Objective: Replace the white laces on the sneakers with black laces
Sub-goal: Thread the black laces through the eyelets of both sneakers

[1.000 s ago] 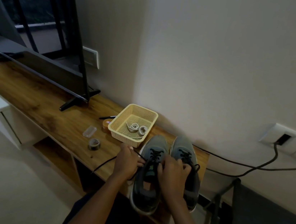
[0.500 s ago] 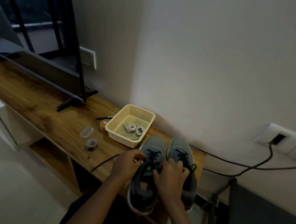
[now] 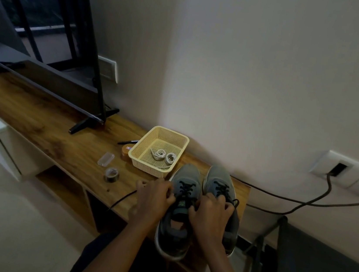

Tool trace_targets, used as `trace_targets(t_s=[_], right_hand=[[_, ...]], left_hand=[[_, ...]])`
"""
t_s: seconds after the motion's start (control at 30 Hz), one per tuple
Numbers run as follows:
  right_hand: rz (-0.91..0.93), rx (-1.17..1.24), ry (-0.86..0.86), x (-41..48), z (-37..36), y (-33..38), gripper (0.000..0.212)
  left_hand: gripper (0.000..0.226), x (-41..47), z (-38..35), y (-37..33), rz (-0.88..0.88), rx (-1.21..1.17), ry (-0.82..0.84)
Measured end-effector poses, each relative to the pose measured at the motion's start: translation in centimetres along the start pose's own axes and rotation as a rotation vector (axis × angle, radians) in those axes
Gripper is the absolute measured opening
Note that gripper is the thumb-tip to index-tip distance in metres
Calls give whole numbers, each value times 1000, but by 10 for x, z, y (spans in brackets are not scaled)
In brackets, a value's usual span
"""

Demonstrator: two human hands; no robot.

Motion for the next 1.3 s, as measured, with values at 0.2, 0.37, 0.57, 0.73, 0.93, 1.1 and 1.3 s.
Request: trace_targets(t_s=[0.2,0.37,0.57,0.73,0.93,1.1,1.3], right_hand=[[-37,-26,8,0,-3,-2,17],[-54,-14,10,-1,-6,-3,19],[-28,75,17,0,-6,-8,14],[-42,126,37,1,-5,-7,17],[-49,91,51,2,-6,-8,16],[-36,57,11,1,-5,-4,15],[-33,24,-15,1,-7,-3,11]], left_hand=[[16,0,11,25,350,-201,-128],[7,-2,21,53,661,-495,-290],[17,-1,2,46,480,-337,9],[24,5,-5,10,76,-247,104],[15,1,-6,0,36,-150,126],[14,-1,-7,1,109,-289,97],[27,-1,-1,7,155,-459,-41]])
Point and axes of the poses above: each hand's wrist, its own x-axis towards the middle knuckle, its own z-axis out of the back of the hand, y = z × x, the point moved 4 cm from there along x, towards the middle knuckle, and after that the axes turned 9 degrees about x, right-handed, at the moved point
